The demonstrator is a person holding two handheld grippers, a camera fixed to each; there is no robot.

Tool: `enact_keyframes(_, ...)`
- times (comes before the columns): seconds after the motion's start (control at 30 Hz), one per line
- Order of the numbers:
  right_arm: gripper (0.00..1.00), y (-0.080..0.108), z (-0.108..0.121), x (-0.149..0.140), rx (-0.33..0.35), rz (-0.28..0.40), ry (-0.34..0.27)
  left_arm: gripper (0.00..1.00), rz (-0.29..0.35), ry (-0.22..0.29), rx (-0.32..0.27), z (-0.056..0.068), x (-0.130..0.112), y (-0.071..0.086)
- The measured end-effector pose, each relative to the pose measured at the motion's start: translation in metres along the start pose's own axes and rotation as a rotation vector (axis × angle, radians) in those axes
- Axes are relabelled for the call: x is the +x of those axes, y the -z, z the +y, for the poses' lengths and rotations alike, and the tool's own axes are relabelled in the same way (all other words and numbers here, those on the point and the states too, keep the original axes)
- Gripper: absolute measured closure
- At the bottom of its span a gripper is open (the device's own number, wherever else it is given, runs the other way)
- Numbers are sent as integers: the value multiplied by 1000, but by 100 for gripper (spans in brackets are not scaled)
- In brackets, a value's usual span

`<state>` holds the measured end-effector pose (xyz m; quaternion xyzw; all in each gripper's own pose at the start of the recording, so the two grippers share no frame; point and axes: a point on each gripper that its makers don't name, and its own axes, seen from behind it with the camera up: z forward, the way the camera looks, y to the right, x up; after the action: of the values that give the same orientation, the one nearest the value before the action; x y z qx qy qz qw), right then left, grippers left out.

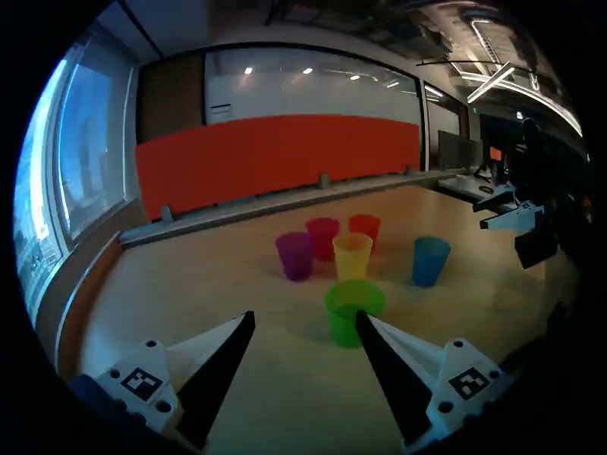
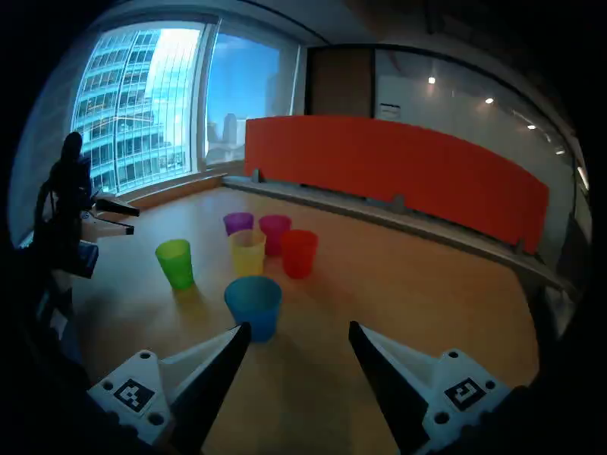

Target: Pour water

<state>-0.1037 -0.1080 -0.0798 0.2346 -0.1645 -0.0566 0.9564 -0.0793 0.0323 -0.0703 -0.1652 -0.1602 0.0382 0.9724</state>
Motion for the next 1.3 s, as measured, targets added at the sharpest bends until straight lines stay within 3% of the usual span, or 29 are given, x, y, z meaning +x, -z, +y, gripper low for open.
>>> enact_keyframes(0.17,0,6,15,13,-74,58,-25,2,89,16,87,-14,20,7)
enact_keyframes(0.4,0,14,43,30,-204,140,-51,2,181,-5,188,-28,45,21)
enact_keyframes(0.8,0,23,75,55,-391,290,-111,1,270,52,313,-51,56,24)
enact_keyframes(1.07,0,28,91,61,-480,357,-173,2,289,91,339,-57,57,13)
enact_keyframes(1.3,0,31,101,54,-535,370,-182,1,299,114,337,-60,57,4)
